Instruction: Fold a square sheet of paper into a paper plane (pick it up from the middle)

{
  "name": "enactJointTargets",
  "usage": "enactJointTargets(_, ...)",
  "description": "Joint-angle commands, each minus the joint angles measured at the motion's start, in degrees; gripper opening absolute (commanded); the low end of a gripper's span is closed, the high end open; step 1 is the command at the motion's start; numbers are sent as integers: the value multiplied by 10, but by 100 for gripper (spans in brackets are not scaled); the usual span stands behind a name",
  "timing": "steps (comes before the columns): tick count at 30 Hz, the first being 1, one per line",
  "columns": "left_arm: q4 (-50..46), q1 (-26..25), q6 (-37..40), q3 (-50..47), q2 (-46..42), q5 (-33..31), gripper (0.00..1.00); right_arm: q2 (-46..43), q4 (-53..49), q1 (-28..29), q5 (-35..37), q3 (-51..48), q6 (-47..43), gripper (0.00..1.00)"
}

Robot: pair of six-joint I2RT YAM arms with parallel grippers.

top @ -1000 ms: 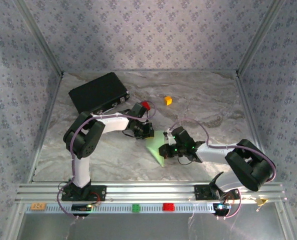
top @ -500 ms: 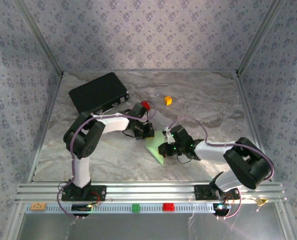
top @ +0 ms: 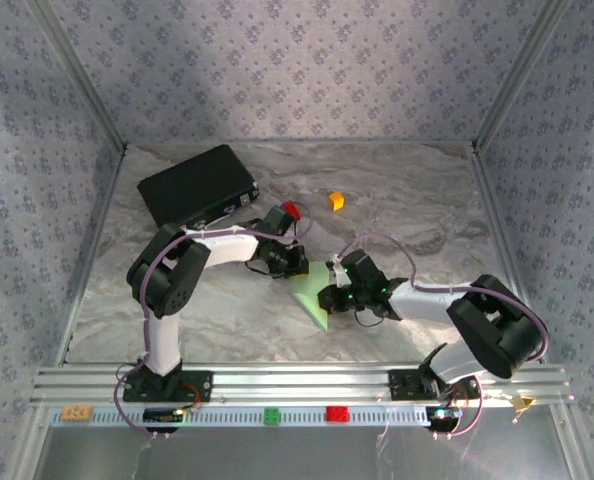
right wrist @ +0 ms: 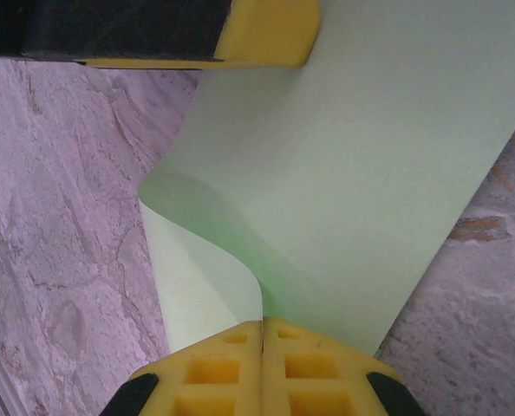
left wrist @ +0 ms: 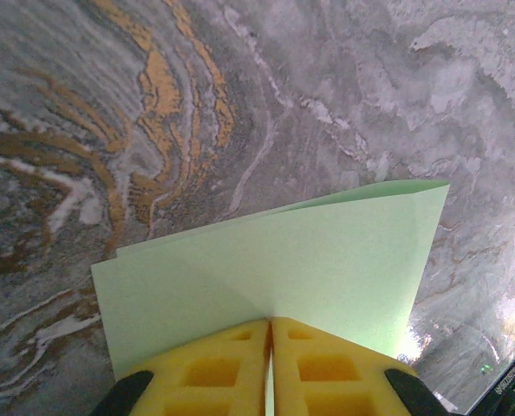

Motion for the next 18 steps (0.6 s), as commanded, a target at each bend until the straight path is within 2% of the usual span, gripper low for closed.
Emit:
enactJointTargets(1,-32,-7,0,-9,-3,-21,10,-1,-19,-3,6,3,0,0)
enactJointTargets(18,-34,-7,2,-8,-3,-23,10,16,-25,-3,6,7,5,0)
